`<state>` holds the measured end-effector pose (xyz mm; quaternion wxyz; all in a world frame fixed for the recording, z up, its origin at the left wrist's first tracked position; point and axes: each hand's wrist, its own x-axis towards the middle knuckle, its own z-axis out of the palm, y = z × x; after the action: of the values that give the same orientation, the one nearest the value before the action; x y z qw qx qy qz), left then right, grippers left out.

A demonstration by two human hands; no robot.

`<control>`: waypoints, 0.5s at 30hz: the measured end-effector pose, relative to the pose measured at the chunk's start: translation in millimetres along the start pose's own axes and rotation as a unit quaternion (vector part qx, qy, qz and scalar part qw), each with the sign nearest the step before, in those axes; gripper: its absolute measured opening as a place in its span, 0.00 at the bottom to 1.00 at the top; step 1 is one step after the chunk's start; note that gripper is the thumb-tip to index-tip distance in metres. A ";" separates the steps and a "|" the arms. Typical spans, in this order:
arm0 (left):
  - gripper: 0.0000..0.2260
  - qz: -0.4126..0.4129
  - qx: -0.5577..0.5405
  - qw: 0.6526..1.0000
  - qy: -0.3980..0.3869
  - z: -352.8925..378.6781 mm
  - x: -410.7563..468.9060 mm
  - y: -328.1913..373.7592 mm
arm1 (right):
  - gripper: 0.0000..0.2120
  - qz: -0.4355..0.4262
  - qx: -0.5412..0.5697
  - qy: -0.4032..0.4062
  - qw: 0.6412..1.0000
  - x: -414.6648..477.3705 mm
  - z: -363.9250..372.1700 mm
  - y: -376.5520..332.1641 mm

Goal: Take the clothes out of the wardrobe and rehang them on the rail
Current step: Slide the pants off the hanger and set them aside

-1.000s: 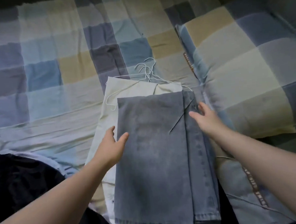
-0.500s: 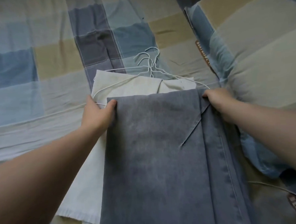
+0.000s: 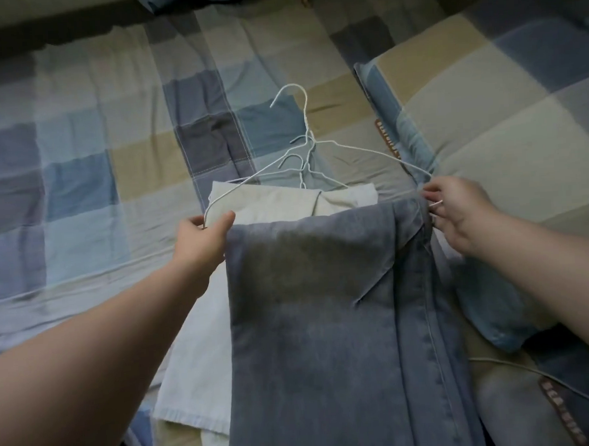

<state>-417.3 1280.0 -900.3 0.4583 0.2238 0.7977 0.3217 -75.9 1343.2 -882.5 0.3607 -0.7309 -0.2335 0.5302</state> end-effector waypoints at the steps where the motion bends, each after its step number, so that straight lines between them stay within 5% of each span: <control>1: 0.28 0.000 -0.007 1.000 0.001 -4.9 -8.5 5.7 | 0.05 0.001 0.014 -0.004 1.000 -8.3 -5.1 -6.7; 15: 0.16 0.008 -0.050 0.997 -0.054 -110.3 -214.6 57.6 | 0.08 0.043 0.175 0.087 0.980 -270.5 -91.1 -48.4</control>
<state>-407.3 1146.0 -691.7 0.5085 0.2237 0.7531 0.3525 -76.8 1152.4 -664.8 0.4783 -0.7094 -0.0731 0.5125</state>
